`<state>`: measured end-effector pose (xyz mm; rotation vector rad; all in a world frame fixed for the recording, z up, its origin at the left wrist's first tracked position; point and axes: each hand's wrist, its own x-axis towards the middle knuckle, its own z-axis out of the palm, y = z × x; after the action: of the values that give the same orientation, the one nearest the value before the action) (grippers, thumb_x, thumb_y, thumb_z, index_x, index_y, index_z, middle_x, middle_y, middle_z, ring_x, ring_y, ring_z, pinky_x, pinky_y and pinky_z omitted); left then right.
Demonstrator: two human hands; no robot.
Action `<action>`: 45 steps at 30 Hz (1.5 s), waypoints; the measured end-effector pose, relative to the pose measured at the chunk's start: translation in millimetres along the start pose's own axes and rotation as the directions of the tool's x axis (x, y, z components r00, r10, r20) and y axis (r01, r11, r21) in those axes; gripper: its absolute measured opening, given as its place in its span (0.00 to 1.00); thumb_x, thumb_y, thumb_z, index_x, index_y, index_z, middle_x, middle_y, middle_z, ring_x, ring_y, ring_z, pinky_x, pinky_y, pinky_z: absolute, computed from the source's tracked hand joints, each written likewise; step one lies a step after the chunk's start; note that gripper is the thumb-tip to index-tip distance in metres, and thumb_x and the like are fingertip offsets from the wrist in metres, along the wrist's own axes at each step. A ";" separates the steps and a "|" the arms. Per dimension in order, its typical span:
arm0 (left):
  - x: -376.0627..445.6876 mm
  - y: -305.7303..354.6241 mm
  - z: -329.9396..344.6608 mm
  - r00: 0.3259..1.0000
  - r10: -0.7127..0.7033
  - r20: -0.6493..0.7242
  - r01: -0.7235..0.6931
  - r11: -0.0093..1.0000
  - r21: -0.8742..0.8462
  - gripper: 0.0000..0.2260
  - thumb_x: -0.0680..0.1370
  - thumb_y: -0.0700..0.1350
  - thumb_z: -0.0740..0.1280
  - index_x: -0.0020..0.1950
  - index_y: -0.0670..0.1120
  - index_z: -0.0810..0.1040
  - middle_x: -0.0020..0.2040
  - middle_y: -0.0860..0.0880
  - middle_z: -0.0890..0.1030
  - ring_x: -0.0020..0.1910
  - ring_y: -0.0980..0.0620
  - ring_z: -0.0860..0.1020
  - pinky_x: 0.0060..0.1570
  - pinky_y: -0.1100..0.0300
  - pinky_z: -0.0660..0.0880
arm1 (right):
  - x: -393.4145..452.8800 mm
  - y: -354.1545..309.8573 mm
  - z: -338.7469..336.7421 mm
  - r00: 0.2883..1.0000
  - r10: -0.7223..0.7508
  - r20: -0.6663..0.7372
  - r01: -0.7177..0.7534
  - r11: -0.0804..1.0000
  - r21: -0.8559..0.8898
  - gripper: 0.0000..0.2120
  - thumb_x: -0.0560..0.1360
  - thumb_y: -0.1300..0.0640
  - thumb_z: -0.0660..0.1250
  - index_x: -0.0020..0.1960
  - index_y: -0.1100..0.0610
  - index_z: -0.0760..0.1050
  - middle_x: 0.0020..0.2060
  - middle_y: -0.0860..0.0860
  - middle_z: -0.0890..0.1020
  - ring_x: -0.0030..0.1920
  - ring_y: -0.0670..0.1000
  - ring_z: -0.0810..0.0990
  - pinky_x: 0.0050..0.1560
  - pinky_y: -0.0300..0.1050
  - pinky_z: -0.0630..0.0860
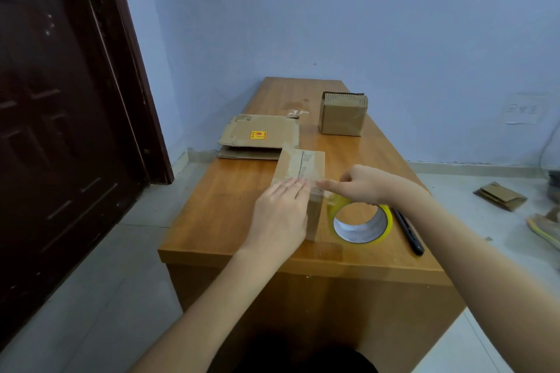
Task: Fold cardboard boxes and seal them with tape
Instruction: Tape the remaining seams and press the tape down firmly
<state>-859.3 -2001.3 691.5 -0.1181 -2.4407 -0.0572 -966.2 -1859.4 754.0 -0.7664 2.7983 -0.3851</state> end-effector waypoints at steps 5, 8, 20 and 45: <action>10.3 2.7 -1.7 1.000 0.031 0.002 -0.031 0.999 0.014 0.15 0.62 0.39 0.77 0.47 0.43 0.83 0.41 0.46 0.83 0.41 0.46 0.81 0.40 0.55 0.79 | -17.1 20.7 0.5 0.986 -0.155 -0.062 0.166 0.945 0.280 0.24 0.75 0.38 0.62 0.35 0.58 0.62 0.30 0.49 0.61 0.30 0.48 0.61 0.33 0.42 0.59; 18.4 7.3 -5.8 0.997 0.048 0.057 -0.052 0.996 0.078 0.10 0.64 0.45 0.76 0.42 0.45 0.81 0.34 0.47 0.78 0.34 0.48 0.77 0.29 0.60 0.69 | -21.6 31.3 19.7 0.969 -0.160 -0.187 0.228 0.869 0.439 0.20 0.75 0.45 0.67 0.35 0.60 0.69 0.29 0.52 0.69 0.31 0.47 0.68 0.35 0.42 0.66; 18.2 14.5 10.6 0.985 0.167 -0.037 -0.162 0.982 0.101 0.17 0.65 0.40 0.75 0.53 0.41 0.82 0.47 0.43 0.83 0.48 0.44 0.80 0.54 0.53 0.76 | -21.0 39.8 72.4 0.868 0.150 -0.474 0.346 0.502 0.793 0.22 0.73 0.51 0.68 0.28 0.60 0.65 0.25 0.56 0.66 0.26 0.52 0.67 0.29 0.39 0.64; 14.0 -12.1 26.0 0.989 0.108 -0.098 -0.115 0.991 -0.068 0.14 0.76 0.42 0.66 0.61 0.42 0.79 0.58 0.46 0.81 0.57 0.50 0.80 0.60 0.54 0.69 | -25.5 41.5 46.4 0.893 0.058 -0.447 0.005 0.990 0.139 0.20 0.75 0.49 0.61 0.29 0.57 0.62 0.23 0.50 0.62 0.26 0.50 0.61 0.27 0.42 0.56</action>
<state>-887.8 -2010.5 680.5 -0.2791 -2.3341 -0.1008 -951.5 -1820.5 701.1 -0.6775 3.1552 -0.8396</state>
